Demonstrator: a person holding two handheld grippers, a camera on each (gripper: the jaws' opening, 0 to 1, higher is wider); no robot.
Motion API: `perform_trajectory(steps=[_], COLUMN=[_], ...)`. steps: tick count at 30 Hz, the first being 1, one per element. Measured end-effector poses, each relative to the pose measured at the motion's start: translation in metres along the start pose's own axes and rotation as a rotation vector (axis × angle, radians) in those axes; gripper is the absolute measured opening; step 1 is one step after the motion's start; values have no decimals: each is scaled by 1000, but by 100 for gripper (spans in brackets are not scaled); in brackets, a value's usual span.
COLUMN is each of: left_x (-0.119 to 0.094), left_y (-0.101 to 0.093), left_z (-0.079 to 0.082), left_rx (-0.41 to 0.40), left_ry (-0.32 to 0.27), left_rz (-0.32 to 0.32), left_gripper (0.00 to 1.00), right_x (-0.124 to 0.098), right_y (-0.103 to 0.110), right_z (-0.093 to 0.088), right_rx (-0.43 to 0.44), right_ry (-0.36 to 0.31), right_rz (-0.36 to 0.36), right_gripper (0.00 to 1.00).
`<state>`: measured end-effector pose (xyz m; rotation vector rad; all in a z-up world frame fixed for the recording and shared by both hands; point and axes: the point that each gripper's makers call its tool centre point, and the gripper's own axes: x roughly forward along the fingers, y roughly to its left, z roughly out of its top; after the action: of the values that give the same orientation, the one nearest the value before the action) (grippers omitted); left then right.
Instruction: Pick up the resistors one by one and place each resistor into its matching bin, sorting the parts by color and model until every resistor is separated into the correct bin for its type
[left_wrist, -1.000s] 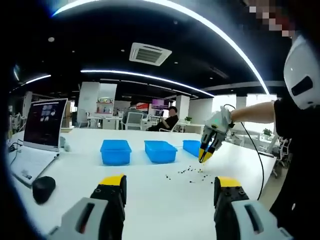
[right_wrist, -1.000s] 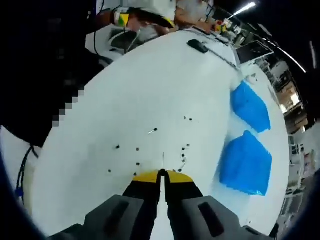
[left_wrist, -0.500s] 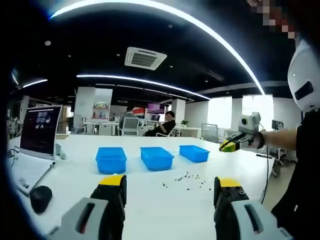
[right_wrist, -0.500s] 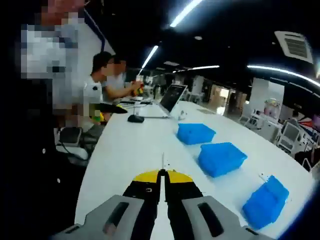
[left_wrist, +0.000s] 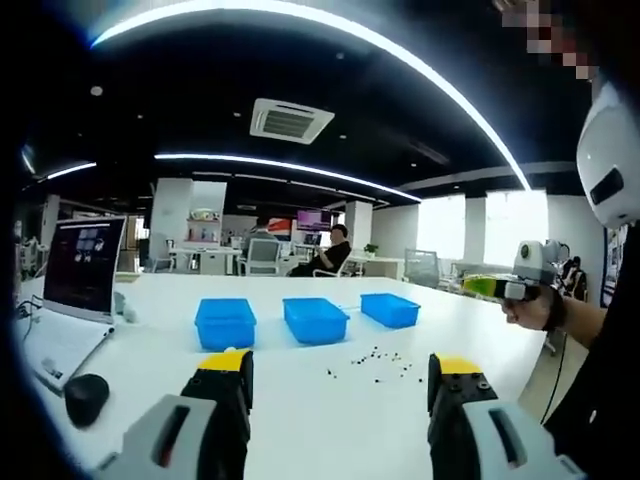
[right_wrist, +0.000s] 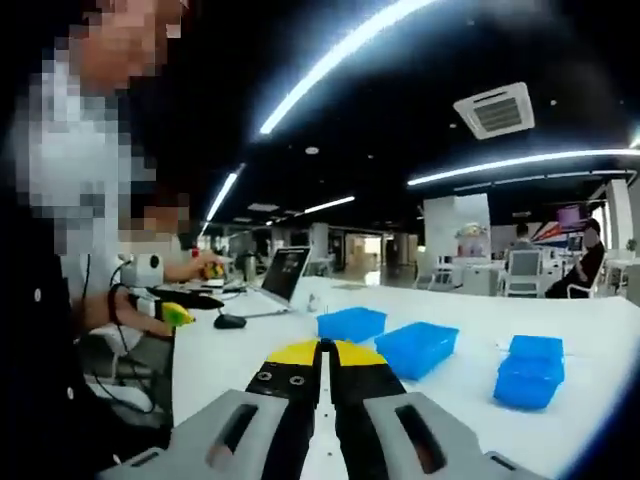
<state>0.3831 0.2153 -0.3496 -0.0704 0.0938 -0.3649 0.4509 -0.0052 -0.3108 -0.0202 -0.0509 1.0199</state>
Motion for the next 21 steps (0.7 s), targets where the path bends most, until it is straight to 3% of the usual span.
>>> perform_trajectory(steps=[2,4,12,17,21], left_x=[-4,-8,-18,-22,-24], left_y=[1,1,4,7,6], left_z=[1,2,4,5,6], left_rx=[0,-3,-10,-17,-20], left_ry=[-7,-15,-35,-46,-51], left_rz=[5,8,26,38,42], left_gripper=[72,72,71,71,71], right_x=[16,32,109,164,216], right_y=[1,11,16,12,-10], right_z=[2,5,12,17,11], right_rx=[18,71,-1,-19,-49], right_ry=[9,0,27,55,85], right_rz=[14,75,137,147,125], right_gripper=[6,6,6,6,6])
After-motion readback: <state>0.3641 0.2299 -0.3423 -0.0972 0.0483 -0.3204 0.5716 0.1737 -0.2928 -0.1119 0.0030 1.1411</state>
